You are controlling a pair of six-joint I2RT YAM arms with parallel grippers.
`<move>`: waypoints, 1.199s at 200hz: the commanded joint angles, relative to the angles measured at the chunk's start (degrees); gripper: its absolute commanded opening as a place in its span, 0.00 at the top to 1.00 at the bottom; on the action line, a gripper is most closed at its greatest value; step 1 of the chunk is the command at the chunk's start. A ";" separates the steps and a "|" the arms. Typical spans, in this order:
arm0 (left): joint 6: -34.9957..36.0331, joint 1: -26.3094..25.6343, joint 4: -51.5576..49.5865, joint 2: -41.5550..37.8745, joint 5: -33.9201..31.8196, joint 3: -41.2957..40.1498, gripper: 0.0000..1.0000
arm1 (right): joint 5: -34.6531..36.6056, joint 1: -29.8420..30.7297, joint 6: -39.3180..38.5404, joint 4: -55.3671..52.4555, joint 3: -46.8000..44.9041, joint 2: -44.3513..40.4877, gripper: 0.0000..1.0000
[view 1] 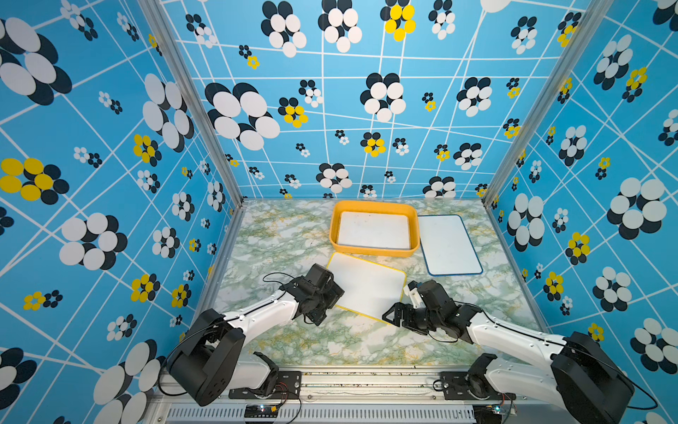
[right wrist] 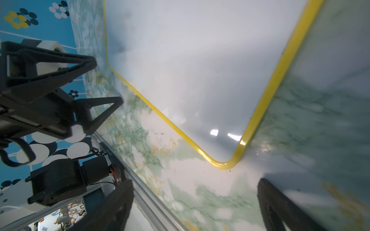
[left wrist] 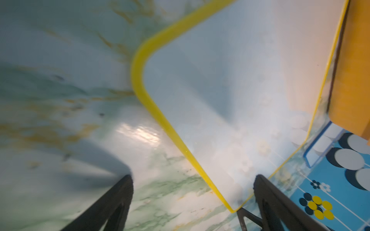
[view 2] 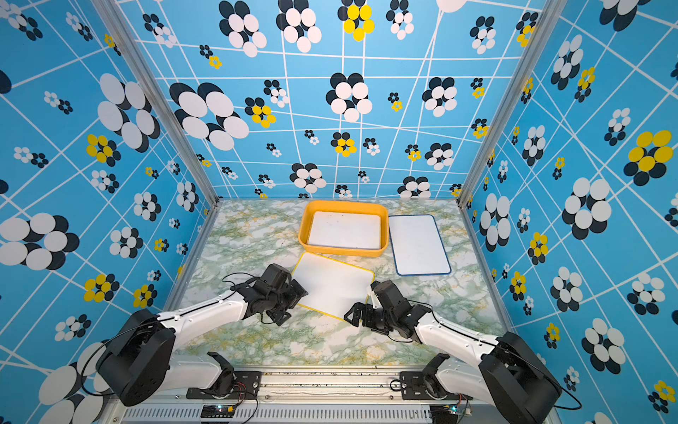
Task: Put the whiteboard into the storage box
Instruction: Move the whiteboard to the center of the board.
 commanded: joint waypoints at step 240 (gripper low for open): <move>47.99 7.89 -11.92 25.78 31.13 15.52 0.02 | 5.88 -5.10 -2.93 -4.59 10.15 15.60 0.01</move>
